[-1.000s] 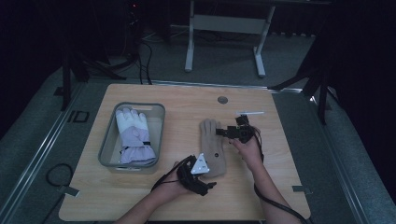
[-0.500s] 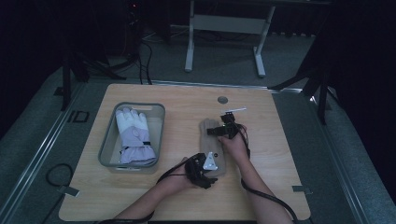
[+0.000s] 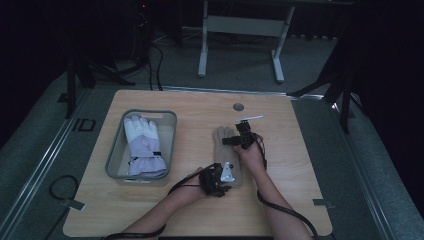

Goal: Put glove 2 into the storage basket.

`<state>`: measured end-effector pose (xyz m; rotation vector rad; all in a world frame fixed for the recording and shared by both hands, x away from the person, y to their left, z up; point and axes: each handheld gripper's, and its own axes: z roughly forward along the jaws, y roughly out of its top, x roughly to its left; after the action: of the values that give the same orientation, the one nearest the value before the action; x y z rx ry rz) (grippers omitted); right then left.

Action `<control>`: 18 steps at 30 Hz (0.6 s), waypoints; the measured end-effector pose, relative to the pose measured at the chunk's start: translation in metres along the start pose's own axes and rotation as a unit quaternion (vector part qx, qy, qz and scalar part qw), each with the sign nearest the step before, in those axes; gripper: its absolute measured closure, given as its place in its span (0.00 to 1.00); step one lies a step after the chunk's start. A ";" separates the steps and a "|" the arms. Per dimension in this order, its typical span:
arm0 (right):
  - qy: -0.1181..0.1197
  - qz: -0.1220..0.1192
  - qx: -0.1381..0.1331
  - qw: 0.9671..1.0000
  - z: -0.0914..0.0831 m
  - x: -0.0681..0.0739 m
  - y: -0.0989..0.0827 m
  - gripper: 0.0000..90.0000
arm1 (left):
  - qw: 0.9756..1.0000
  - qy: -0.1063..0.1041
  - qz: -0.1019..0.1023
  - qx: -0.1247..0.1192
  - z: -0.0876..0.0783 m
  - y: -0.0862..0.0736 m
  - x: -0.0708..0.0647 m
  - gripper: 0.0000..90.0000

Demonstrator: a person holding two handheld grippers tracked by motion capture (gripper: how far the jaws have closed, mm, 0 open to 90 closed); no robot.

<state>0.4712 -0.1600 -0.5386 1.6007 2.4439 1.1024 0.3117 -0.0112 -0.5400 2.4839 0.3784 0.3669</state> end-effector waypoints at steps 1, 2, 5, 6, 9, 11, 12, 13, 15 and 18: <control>0.000 0.000 -0.003 1.000 0.000 0.000 0.000 0.75 | 1.000 0.008 0.003 0.000 0.000 0.000 0.000 0.80; -0.002 -0.001 -0.006 1.000 -0.001 0.001 -0.001 0.76 | 1.000 0.007 0.002 -0.001 -0.001 0.000 0.001 0.84; -0.007 -0.003 -0.015 1.000 -0.002 0.003 -0.002 0.79 | 1.000 0.011 0.005 -0.004 -0.003 0.001 0.000 0.90; -0.006 -0.004 -0.015 1.000 -0.003 0.004 -0.001 0.80 | 1.000 0.010 0.003 -0.005 -0.004 0.001 -0.001 0.90; -0.004 -0.005 -0.016 1.000 -0.006 0.007 0.001 0.82 | 1.000 0.005 0.001 -0.001 -0.009 0.003 0.001 0.91; -0.001 -0.004 -0.019 1.000 -0.010 0.008 0.003 0.83 | 1.000 0.004 0.001 -0.002 -0.015 0.005 0.002 0.91; 0.005 -0.002 -0.022 1.000 -0.012 0.009 0.004 0.83 | 1.000 0.004 0.002 0.000 -0.017 0.006 0.002 0.91; 0.014 0.002 -0.026 1.000 -0.014 0.010 0.005 0.83 | 1.000 0.007 0.006 0.001 -0.020 0.007 0.002 0.91; 0.015 -0.002 -0.029 0.999 -0.017 0.012 0.007 0.83 | 1.000 0.008 0.006 -0.001 -0.025 0.008 0.002 0.91; 0.013 -0.009 -0.033 0.999 -0.021 0.017 0.010 0.83 | 1.000 0.015 0.009 0.002 -0.033 0.009 0.003 0.91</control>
<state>0.4632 -0.1552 -0.5112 1.5532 2.4064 1.1959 0.3048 0.0002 -0.5083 2.4886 0.3702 0.4109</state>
